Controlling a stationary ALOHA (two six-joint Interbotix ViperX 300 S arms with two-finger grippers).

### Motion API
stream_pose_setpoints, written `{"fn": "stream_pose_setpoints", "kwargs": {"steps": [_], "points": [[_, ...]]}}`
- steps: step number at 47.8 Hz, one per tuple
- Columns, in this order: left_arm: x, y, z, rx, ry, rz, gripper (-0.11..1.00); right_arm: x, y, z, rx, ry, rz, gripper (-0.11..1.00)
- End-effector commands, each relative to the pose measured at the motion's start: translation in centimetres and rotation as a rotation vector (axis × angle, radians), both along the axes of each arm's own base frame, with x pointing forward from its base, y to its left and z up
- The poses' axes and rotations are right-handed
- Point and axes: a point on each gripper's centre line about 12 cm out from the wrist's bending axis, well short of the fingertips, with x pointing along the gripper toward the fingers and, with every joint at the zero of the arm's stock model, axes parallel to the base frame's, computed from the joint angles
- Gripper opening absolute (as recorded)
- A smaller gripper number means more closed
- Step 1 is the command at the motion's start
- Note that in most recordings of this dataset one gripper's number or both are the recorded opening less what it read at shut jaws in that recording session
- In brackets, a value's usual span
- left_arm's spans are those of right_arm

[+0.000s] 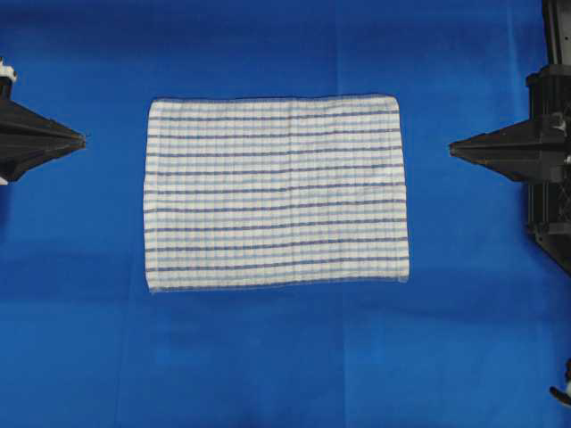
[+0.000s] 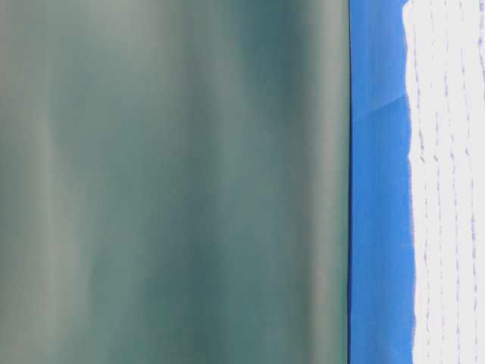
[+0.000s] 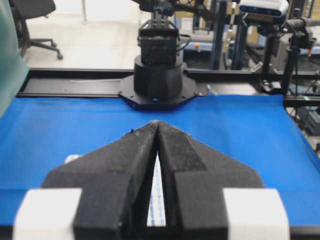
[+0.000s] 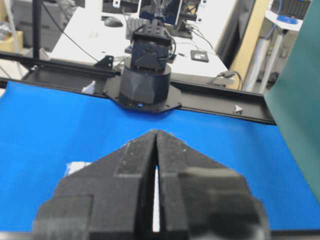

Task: Fold the blue towel.
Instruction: 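Move both grippers toward the towel's top corners, then grasp the top-left and top-right towel corners with both grippers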

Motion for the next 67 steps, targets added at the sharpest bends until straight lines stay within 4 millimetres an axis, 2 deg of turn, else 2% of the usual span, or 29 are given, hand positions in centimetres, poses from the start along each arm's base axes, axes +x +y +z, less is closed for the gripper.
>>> {"fn": "stream_pose_setpoints", "kwargs": {"steps": [1,7,15,24,27,32,39,41,42,50,57,67], "points": [[0.4,0.0,0.5,-0.036,0.008,0.001,0.02,0.3,-0.2,0.6,0.003,-0.011,-0.007,0.00],[0.4,0.1,0.3,-0.032,0.018,0.007,0.02,0.7,-0.6,0.3,0.005,0.026,-0.029,0.00],[0.7,1.0,-0.7,-0.028,0.056,0.054,0.02,1.3,-2.3,-1.2,0.063,0.104,-0.113,0.00],[1.8,3.3,-3.4,-0.045,0.169,0.157,0.02,1.9,-4.9,-3.6,0.122,0.214,-0.232,0.01],[2.2,4.3,-4.4,-0.060,0.212,0.196,0.04,2.1,-5.8,-4.6,0.143,0.258,-0.269,0.05],[2.8,5.3,-5.8,-0.074,0.270,0.237,0.24,2.4,-7.3,-6.2,0.181,0.327,-0.334,0.23],[3.3,6.8,-8.2,-0.093,0.358,0.293,0.67,2.8,-9.2,-9.0,0.217,0.431,-0.409,0.64],[3.4,7.3,-8.9,-0.101,0.387,0.312,0.72,2.9,-9.7,-9.8,0.225,0.459,-0.426,0.75],[3.5,7.5,-9.2,-0.104,0.400,0.319,0.72,3.0,-9.9,-10.3,0.230,0.474,-0.435,0.76],[3.9,9.4,-12.4,-0.134,0.496,0.382,0.63,3.3,-11.6,-13.6,0.259,0.563,-0.494,0.69],[4.2,10.4,-15.0,-0.154,0.560,0.415,0.63,3.7,-12.4,-15.9,0.270,0.609,-0.517,0.69],[4.6,10.8,-18.5,-0.173,0.644,0.425,0.63,4.1,-12.9,-18.2,0.290,0.636,-0.543,0.69]]}}
